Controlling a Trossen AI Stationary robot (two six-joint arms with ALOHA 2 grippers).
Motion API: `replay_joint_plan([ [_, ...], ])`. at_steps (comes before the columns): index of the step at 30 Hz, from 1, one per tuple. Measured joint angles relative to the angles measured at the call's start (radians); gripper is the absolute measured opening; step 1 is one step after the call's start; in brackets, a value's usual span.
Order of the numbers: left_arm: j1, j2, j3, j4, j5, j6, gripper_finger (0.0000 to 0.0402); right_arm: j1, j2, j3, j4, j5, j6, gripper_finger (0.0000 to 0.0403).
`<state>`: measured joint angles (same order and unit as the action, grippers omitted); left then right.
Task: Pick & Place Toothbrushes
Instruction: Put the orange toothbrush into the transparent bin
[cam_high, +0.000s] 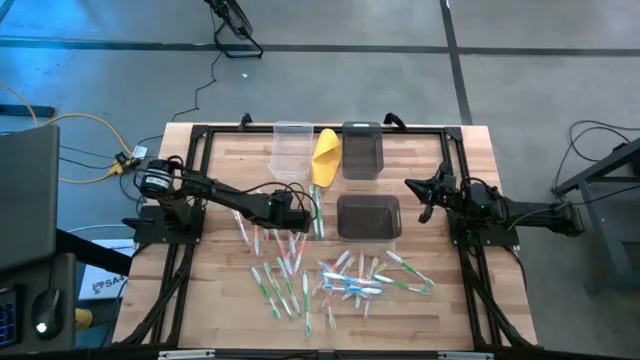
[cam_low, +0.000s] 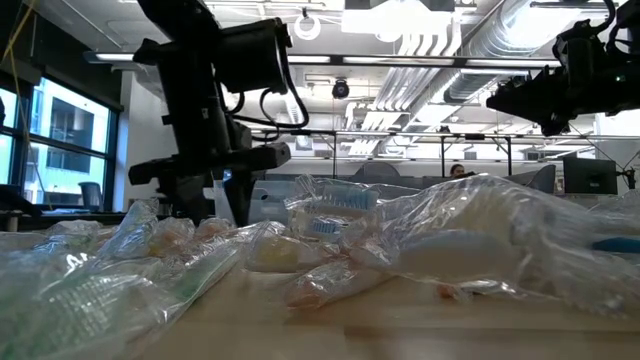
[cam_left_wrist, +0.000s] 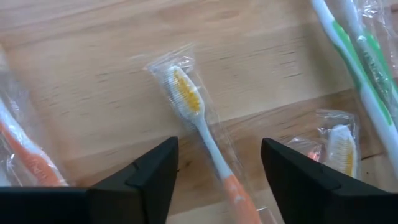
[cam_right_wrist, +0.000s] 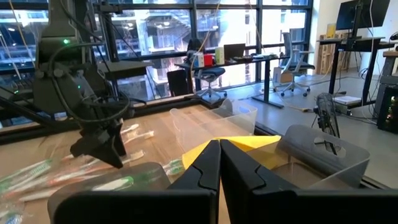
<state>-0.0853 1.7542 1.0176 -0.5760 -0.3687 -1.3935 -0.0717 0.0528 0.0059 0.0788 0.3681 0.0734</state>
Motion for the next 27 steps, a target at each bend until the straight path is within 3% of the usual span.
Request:
replay_joint_plan([
  [14,0.000,0.000,0.000,0.003,-0.008,0.001,0.0081,0.000,0.000,0.000,0.001,0.000,0.000,0.0002],
  [27,0.000,0.000,0.000,0.003,-0.010,0.001,0.0023,0.000,0.000,0.000,0.002,0.000,0.000,0.0002],
])
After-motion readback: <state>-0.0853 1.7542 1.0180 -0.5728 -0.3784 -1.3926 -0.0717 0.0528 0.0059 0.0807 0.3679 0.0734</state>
